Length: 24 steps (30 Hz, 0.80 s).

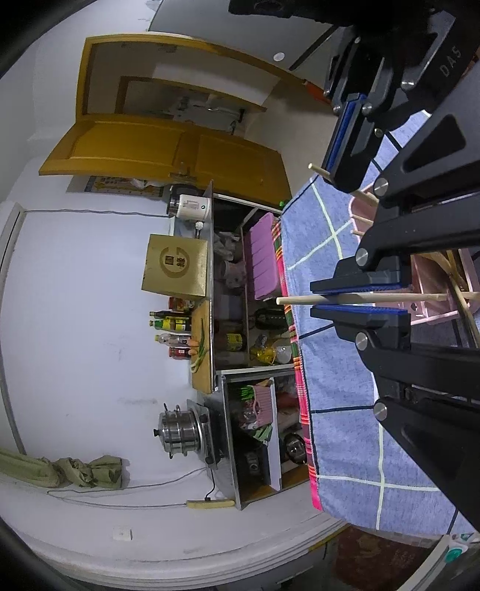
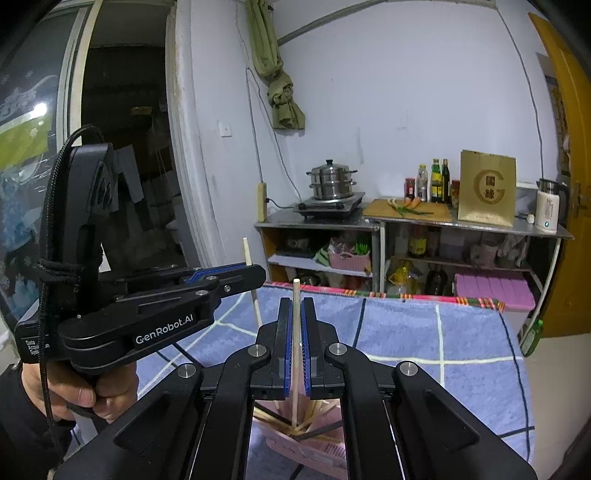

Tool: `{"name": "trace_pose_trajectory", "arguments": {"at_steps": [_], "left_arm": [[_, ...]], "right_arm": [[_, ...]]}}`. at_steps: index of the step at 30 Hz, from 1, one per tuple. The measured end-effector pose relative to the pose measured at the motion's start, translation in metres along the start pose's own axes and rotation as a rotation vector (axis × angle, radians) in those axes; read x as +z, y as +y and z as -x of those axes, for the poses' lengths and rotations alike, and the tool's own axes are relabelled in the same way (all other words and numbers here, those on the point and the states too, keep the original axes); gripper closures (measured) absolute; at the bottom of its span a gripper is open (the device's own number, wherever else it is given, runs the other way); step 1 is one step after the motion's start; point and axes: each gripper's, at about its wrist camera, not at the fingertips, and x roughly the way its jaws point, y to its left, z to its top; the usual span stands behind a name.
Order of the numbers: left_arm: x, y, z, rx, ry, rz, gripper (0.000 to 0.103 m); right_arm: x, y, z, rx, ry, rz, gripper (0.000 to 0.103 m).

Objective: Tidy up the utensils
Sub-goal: 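Lower both wooden chopsticks into the pink basket and open both tools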

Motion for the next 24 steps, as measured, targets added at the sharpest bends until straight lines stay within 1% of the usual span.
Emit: {"name": "trace_pose_trajectory", "arguments": {"at_steps": [8, 15, 20, 24], "left_arm": [[-0.023, -0.002, -0.01, -0.009, 0.056, -0.009, 0.097], [-0.046, -0.001, -0.02, 0.001, 0.132, -0.001, 0.097], [-0.049, -0.002, -0.019, 0.006, 0.147, 0.003, 0.097], [-0.047, -0.003, -0.012, 0.002, 0.14, -0.001, 0.097]], "right_arm": [[-0.017, -0.004, -0.003, 0.0, 0.039, -0.001, 0.099], [-0.025, 0.0, 0.001, -0.001, 0.065, 0.011, 0.099], [-0.025, 0.001, 0.002, -0.004, 0.092, 0.016, 0.099], [-0.024, 0.002, 0.005, -0.016, 0.098, 0.023, 0.097]]}}
